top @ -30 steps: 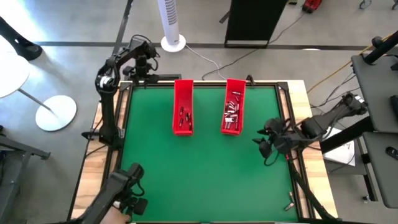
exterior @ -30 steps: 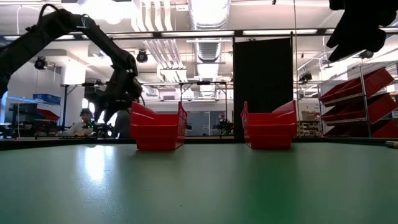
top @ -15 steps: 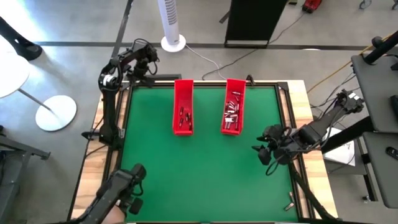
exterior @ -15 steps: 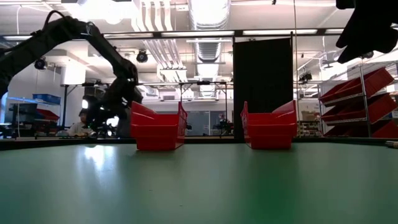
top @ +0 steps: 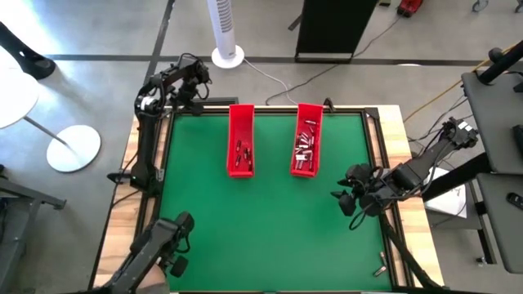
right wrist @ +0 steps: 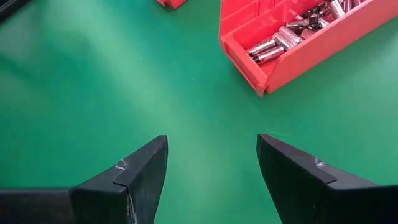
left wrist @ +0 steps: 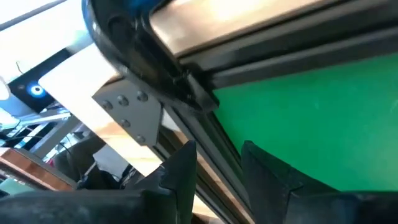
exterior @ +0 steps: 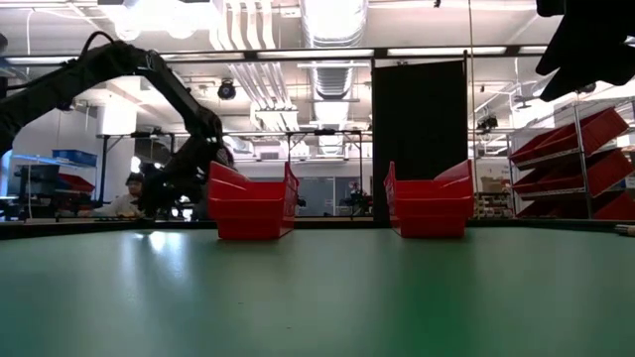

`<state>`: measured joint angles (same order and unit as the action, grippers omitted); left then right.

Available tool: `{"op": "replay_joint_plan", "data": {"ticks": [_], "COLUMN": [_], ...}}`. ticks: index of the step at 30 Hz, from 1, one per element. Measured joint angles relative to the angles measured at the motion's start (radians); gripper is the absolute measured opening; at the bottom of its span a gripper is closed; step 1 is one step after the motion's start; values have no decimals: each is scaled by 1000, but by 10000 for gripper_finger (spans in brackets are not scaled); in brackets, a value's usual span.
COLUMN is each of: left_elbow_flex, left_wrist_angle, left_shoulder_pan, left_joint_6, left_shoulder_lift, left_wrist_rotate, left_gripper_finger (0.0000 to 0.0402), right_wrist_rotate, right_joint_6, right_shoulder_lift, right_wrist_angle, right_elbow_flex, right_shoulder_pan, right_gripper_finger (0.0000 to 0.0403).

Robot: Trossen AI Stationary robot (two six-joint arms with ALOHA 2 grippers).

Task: Sort batteries
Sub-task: Put the black battery into the left red bin

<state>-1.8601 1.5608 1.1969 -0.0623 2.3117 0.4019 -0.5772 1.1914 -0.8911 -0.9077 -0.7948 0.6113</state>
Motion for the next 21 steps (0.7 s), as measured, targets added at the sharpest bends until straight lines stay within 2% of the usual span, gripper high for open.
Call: {"op": "replay_joint_plan", "data": {"ticks": [8, 16, 21], "left_elbow_flex": [-76, -90, -38], "left_wrist_angle": [11, 24, 6], "left_shoulder_pan": [18, 12, 3], "left_joint_6": [26, 49, 51], "left_shoulder_lift": [52, 98, 73], "left_wrist_rotate": [-38, 50, 85], "left_gripper_finger": [89, 54, 35], "right_wrist_rotate": [0, 0, 1], "right_joint_6": [6, 17, 13], "right_shoulder_lift": [0, 0, 0], "right_wrist_angle": [0, -1, -3], "right_elbow_flex": [0, 0, -1], "right_shoulder_pan": [0, 0, 0], "right_gripper_finger": [244, 247, 242]}}
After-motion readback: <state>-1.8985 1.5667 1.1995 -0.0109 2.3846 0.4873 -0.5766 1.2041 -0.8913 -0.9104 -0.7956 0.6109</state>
